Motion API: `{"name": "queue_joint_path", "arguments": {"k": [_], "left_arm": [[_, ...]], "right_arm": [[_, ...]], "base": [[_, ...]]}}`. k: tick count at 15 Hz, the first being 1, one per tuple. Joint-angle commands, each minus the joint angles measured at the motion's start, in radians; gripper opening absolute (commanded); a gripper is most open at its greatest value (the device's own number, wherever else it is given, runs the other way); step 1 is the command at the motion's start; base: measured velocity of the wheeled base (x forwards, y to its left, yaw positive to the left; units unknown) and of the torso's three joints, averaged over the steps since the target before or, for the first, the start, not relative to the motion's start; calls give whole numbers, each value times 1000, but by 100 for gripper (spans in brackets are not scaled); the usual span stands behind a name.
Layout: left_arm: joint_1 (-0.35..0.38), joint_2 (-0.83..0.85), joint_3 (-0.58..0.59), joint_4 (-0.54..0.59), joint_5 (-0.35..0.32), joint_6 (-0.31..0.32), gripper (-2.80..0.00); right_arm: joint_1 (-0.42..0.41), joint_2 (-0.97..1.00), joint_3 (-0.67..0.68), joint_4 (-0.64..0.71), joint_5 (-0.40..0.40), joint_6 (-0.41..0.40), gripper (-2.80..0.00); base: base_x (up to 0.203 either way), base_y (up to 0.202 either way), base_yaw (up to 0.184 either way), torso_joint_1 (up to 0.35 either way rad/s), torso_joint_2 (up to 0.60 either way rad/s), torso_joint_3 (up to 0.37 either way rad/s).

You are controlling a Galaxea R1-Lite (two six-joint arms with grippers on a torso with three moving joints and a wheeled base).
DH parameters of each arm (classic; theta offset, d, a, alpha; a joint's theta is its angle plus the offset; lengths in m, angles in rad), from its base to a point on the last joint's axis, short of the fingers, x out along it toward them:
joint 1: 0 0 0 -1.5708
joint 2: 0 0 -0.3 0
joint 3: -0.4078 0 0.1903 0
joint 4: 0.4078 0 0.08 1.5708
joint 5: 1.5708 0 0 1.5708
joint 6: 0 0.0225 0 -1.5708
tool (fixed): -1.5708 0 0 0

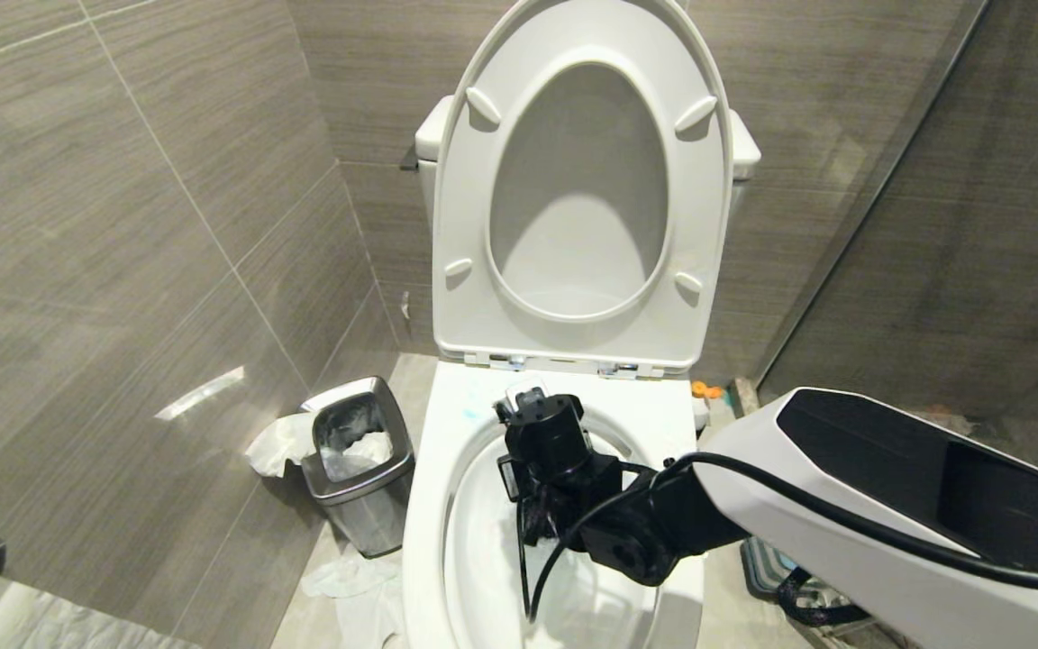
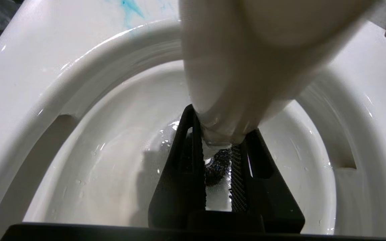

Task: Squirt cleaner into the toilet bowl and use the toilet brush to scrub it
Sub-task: Scrub the toilet bowl

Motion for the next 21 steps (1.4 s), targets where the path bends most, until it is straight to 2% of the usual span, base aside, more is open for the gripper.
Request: {"name": "queue_joint_path", "arguments": {"k": [1, 6, 8, 18, 21], "left_arm": [[0, 1, 2, 0, 0, 0, -280], [0, 1, 2, 0, 0, 0, -280], [0, 1, 2, 0, 0, 0, -280], [0, 1, 2, 0, 0, 0, -280], [1, 1, 2, 0, 0, 0, -280]], "right_arm": [[3, -70, 22, 0, -5, -1, -280], [11, -367, 116, 73, -1, -6, -280], [10, -415, 130, 115, 1, -7, -280], [0, -196, 76, 105, 0, 8, -280], [-7, -111, 44, 46, -4, 2, -280]], "base": [[0, 0, 0, 0, 0, 0], [0, 0, 0, 0, 0, 0], [0, 0, 0, 0, 0, 0], [0, 0, 0, 0, 0, 0], [0, 0, 0, 0, 0, 0]]}}
